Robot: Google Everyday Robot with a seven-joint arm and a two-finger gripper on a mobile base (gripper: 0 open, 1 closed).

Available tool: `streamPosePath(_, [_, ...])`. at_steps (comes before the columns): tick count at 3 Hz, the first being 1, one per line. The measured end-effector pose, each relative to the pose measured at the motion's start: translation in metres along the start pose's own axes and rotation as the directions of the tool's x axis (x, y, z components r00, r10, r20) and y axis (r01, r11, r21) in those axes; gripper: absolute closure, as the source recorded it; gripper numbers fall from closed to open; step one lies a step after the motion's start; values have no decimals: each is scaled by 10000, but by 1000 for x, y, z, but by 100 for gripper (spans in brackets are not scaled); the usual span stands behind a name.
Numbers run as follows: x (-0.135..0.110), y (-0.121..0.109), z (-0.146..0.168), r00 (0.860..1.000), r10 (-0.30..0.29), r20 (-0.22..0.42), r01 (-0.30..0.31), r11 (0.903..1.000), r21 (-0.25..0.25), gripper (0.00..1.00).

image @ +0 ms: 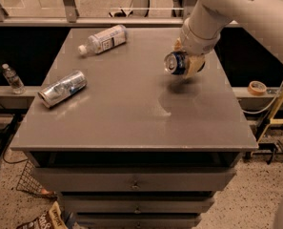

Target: Knock pepsi can over

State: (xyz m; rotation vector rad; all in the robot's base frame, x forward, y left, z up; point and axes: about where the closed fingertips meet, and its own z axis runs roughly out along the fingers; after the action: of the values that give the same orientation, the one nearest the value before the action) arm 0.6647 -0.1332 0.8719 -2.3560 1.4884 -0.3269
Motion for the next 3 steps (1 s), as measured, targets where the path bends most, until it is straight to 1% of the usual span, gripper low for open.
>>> streamPosePath(1, [4,1,14,9869,-997,-1272,951,9946,-418,100])
streamPosePath(2, [5,4,22,9630,-1836,-1972,1668,9810,-990,100])
streamPosePath(3, [6,4,22,9632,-1814,-1986,1645,9814,-985,82])
